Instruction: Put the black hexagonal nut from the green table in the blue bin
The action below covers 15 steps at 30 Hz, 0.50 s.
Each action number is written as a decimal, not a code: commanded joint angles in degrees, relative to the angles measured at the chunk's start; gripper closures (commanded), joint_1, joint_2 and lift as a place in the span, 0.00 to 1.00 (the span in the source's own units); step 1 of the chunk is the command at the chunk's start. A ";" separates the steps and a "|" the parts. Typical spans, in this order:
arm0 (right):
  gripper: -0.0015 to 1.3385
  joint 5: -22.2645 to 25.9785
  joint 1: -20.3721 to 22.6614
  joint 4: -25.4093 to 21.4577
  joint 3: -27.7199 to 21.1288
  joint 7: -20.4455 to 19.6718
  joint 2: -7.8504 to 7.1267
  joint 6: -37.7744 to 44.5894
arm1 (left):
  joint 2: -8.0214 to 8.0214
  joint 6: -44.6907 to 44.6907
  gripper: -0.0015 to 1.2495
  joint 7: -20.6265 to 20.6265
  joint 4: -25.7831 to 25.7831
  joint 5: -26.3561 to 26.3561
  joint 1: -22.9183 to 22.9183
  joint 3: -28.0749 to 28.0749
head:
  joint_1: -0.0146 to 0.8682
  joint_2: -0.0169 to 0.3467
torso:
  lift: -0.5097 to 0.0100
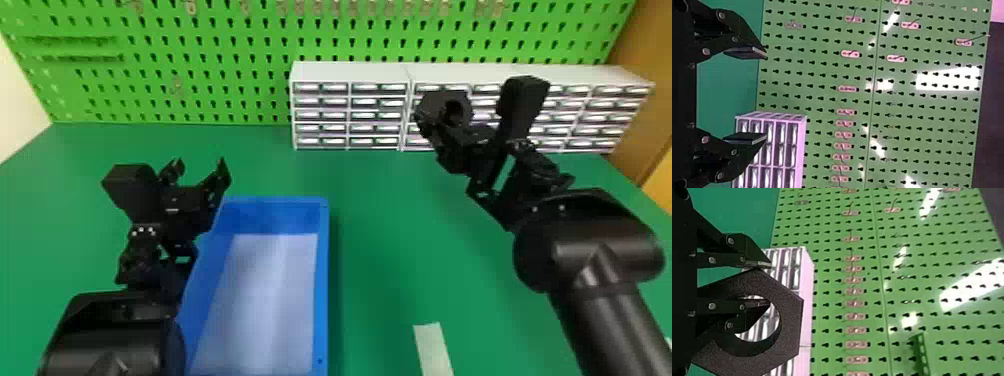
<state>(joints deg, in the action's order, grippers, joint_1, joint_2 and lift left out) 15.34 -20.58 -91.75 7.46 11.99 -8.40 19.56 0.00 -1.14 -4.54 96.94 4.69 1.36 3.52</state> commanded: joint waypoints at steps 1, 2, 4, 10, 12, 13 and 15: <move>0.79 0.13 0.63 -0.45 0.71 0.58 0.49 -1.63 | 0.15 0.00 0.41 0.06 0.00 0.14 -0.04 0.08 | 0.79 0.19 | 0.79; 0.79 0.13 0.72 -0.45 0.89 1.02 0.58 -1.72 | 0.15 0.00 0.41 0.15 0.00 0.05 -0.04 0.08 | 0.79 0.19 | 0.79; 0.79 0.13 0.80 -0.54 1.06 1.63 0.76 -1.99 | 0.15 0.00 0.41 0.15 0.00 0.05 -0.04 0.08 | 0.79 0.19 | 0.79; 0.79 0.65 0.98 -0.71 2.38 2.78 0.93 -1.81 | 0.15 0.00 0.41 0.15 0.00 0.05 0.05 0.08 | 0.79 0.19 | 0.79; 0.79 0.92 0.80 -0.89 2.91 2.95 0.93 -1.55 | 0.15 0.00 0.41 0.15 0.00 0.05 0.05 -0.01 | 0.79 0.19 | 0.79; 0.79 1.18 0.72 -0.89 3.17 2.95 0.93 -1.28 | 0.15 0.00 0.41 0.15 0.00 0.05 0.05 -0.01 | 0.79 0.19 | 0.79; 0.79 1.44 0.63 -0.89 3.61 3.04 0.93 -0.75 | 0.15 0.00 0.41 0.23 0.00 0.05 -0.04 -0.10 | 0.79 0.19 | 0.79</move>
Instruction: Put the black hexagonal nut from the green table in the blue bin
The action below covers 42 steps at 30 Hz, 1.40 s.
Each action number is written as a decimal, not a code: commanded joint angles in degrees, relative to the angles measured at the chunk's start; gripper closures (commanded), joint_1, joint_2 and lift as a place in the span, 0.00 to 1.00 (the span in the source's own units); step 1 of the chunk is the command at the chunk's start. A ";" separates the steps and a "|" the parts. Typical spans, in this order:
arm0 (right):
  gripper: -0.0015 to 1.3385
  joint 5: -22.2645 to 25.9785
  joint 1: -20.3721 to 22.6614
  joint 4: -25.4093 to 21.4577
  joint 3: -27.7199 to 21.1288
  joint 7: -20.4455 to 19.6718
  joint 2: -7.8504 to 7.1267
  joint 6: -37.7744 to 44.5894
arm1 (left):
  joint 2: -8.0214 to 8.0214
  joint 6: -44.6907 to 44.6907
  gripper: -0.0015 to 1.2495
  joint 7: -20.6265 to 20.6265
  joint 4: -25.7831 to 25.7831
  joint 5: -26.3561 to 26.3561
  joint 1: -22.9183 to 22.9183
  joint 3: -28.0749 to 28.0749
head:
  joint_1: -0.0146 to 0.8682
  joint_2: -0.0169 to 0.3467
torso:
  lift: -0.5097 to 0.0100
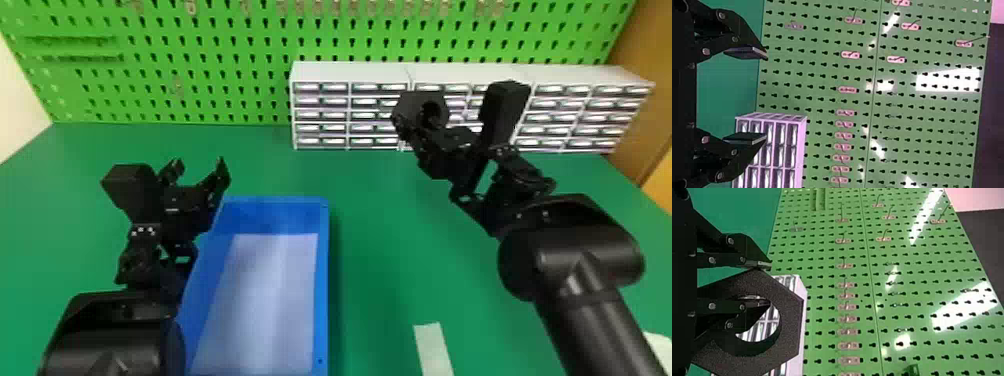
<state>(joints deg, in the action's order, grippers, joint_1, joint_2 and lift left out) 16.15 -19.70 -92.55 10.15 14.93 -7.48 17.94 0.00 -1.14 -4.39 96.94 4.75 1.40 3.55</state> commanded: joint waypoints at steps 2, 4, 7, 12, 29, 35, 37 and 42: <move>0.79 1.25 -0.34 -0.27 1.54 0.10 0.01 1.75 | 0.15 0.00 0.41 0.08 0.00 0.00 -0.08 -0.21 | 0.79 0.19 | 0.79; 0.79 1.25 -0.60 -0.35 2.24 0.36 0.01 2.80 | 0.15 0.00 0.41 0.17 0.00 0.00 -0.08 -0.21 | 0.79 0.19 | 0.79; 0.79 1.34 -1.31 -0.35 3.91 1.33 0.01 4.47 | 0.15 0.00 0.41 0.17 0.00 0.00 -0.08 -0.12 | 0.79 0.19 | 0.79; 0.79 1.25 -2.18 -0.27 5.14 2.91 0.71 6.41 | 0.15 0.00 0.41 0.34 0.00 0.00 0.09 -0.04 | 0.79 0.19 | 0.79; 0.79 1.08 -5.26 1.76 8.57 7.84 2.64 12.74 | 0.15 0.00 0.41 0.61 0.00 -0.09 0.27 -0.21 | 0.79 0.19 | 0.79; 0.79 3.19 -6.32 4.04 12.70 8.36 2.55 12.82 | 0.15 0.00 0.41 0.61 0.00 -0.09 0.27 -0.30 | 0.79 0.19 | 0.79; 0.79 4.06 -6.49 4.66 13.84 8.36 2.47 12.74 | 0.15 0.00 0.41 0.69 0.00 -0.09 0.27 -0.30 | 0.79 0.19 | 0.79; 0.79 5.30 -6.93 5.62 16.13 8.45 2.38 12.74 | 0.15 0.00 0.41 0.78 0.00 -0.09 0.27 -0.21 | 0.79 0.19 | 0.79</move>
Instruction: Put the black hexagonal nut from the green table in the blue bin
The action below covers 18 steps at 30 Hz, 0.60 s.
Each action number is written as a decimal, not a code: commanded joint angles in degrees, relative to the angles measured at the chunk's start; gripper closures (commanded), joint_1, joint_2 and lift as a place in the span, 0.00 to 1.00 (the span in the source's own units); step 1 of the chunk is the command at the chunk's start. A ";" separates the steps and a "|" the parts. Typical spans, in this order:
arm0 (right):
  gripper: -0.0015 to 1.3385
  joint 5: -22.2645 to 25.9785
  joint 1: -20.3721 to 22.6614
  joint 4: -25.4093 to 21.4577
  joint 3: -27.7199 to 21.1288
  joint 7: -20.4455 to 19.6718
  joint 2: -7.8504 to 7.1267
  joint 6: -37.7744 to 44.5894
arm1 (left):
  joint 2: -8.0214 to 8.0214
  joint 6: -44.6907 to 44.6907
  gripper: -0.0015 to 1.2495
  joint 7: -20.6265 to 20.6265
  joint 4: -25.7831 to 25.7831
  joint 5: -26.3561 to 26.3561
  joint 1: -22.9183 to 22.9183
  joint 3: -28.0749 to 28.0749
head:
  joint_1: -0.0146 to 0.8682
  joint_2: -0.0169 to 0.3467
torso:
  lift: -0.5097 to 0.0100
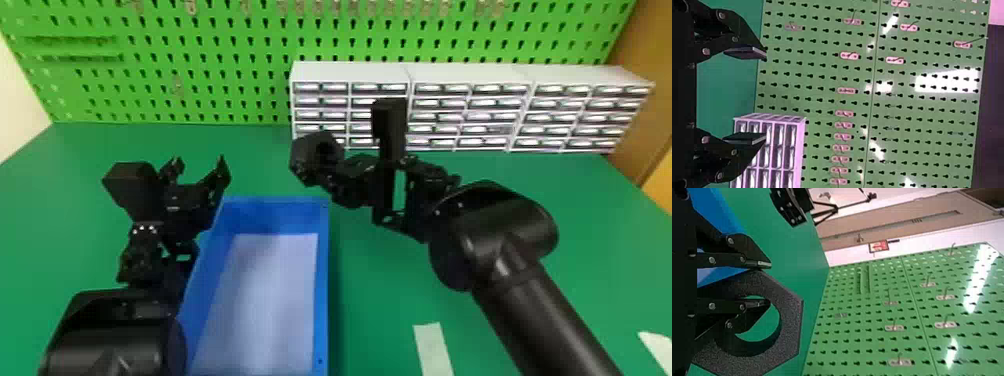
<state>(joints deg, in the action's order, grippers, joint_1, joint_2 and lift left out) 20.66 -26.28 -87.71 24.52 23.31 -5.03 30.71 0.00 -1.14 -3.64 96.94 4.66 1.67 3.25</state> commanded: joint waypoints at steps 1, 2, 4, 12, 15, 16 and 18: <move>0.79 0.96 -0.44 1.05 2.11 -0.02 -0.07 -0.04 | 0.15 0.00 0.41 0.13 0.00 0.00 0.09 0.09 | 0.79 0.19 | 0.79; 0.79 1.32 -0.53 1.41 2.64 -0.02 -0.15 -0.04 | 0.15 0.00 0.41 0.13 0.00 0.00 0.09 0.09 | 0.79 0.19 | 0.79; 0.79 1.84 -0.79 1.85 3.69 -0.02 -0.15 -0.04 | 0.15 0.00 0.41 0.13 0.00 0.00 0.09 0.17 | 0.79 0.19 | 0.79; 0.79 4.92 -1.59 4.04 7.29 -0.02 -0.42 -0.04 | 0.15 0.00 0.41 0.21 0.00 0.00 0.09 0.26 | 0.79 0.19 | 0.79; 0.79 5.89 -1.76 4.83 8.35 -0.02 -0.51 -0.12 | 0.15 0.09 0.41 0.21 0.00 0.00 0.09 0.52 | 0.79 0.19 | 0.79; 0.79 6.24 -1.85 5.10 8.88 -0.02 -0.59 -0.12 | 0.15 0.09 0.41 0.21 0.00 0.00 0.09 0.70 | 0.79 0.19 | 0.79; 0.79 6.68 -2.02 5.54 9.58 -0.02 -0.68 -0.12 | 0.15 0.09 0.41 0.21 0.00 0.00 0.09 0.88 | 0.79 0.19 | 0.79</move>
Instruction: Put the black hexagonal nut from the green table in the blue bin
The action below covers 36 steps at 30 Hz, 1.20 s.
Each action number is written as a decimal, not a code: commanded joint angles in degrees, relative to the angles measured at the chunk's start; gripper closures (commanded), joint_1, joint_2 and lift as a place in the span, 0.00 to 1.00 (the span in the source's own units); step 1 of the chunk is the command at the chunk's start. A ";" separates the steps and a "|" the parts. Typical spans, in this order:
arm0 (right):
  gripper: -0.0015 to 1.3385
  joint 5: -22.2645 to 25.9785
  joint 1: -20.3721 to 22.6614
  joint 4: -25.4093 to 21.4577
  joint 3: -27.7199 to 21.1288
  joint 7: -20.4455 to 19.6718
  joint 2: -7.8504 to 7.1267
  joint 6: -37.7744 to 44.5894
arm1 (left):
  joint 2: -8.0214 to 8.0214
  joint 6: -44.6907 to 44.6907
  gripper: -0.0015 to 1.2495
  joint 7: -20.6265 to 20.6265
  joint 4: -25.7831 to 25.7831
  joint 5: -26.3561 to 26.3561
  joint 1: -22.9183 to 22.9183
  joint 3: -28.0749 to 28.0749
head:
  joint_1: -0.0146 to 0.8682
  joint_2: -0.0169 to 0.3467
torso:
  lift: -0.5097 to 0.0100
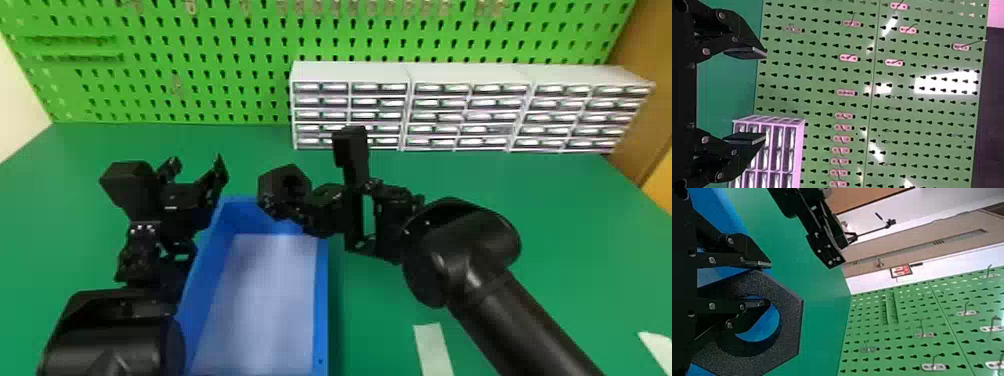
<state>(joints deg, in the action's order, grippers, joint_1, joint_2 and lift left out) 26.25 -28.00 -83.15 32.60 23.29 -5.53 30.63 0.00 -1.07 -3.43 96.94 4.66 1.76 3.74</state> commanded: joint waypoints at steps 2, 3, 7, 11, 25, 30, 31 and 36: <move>0.79 1.52 -0.39 1.50 2.20 0.00 -0.18 0.04 | 0.15 0.10 0.41 0.00 0.00 0.00 0.00 0.57 | 0.79 0.19 | 0.79; 0.79 1.61 -0.47 1.76 2.56 0.00 -0.18 -0.05 | 0.15 0.10 0.41 0.00 0.00 0.00 0.00 0.66 | 0.79 0.19 | 0.79; 0.79 2.31 -0.65 2.90 3.87 0.00 -0.27 -0.05 | 0.15 0.19 0.41 0.00 0.00 0.00 -0.09 0.57 | 0.79 0.19 | 0.79; 0.79 3.02 -0.91 3.96 5.37 0.00 -0.44 -0.05 | 0.15 0.19 0.41 0.00 0.00 0.00 -0.09 0.57 | 0.79 0.19 | 0.79; 0.79 4.42 -1.09 5.54 8.01 0.00 -0.53 -0.31 | 0.15 0.19 0.41 0.17 0.00 0.00 -0.09 0.75 | 0.79 0.19 | 0.79; 0.79 4.51 -0.82 5.63 8.09 0.00 -0.53 -0.49 | 0.15 0.28 0.41 0.17 0.00 0.00 -0.09 0.66 | 0.79 0.19 | 0.79; 0.79 4.60 -0.82 5.63 8.18 0.00 -0.62 -0.49 | 0.15 0.28 0.41 0.26 0.00 0.00 -0.09 0.66 | 0.79 0.19 | 0.79; 0.77 4.42 -0.82 5.71 8.27 0.00 -0.62 -0.49 | 0.15 0.28 0.41 0.17 0.00 0.00 -0.09 0.66 | 0.79 0.19 | 0.79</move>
<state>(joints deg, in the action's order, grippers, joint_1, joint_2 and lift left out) 30.79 -28.85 -77.48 40.81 23.29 -6.14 30.15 0.00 -0.80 -3.22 96.94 4.66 1.67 4.40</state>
